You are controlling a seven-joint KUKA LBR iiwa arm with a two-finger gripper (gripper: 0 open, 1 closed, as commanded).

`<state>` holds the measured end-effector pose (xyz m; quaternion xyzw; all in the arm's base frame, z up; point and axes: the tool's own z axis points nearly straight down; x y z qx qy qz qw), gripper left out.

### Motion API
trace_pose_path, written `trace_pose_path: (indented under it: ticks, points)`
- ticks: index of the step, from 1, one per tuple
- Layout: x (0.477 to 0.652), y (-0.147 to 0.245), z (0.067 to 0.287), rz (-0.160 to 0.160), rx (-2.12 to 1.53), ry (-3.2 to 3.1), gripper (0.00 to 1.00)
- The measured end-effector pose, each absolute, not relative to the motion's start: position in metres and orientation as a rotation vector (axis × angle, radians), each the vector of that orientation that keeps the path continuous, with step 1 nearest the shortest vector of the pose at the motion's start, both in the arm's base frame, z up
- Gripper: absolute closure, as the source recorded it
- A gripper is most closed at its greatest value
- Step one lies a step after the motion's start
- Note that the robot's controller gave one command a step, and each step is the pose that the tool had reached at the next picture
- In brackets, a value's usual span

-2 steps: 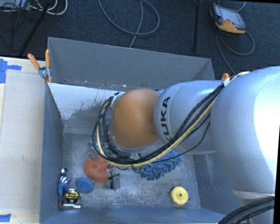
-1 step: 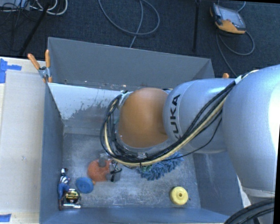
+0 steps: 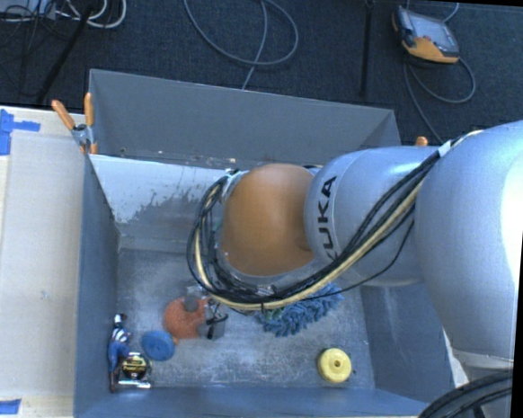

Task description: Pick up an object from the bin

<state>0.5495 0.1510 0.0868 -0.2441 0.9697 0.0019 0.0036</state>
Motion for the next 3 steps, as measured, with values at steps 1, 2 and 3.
trace_pose_path:
  ticks: [1,2,3]
  points:
    - [0.577,0.170,0.079,-0.002,-0.770,3.049,1.00]
    - [0.593,0.182,0.077,0.003,-0.762,3.042,1.00]
    - [0.571,0.137,0.079,0.011,-0.766,3.021,1.00]
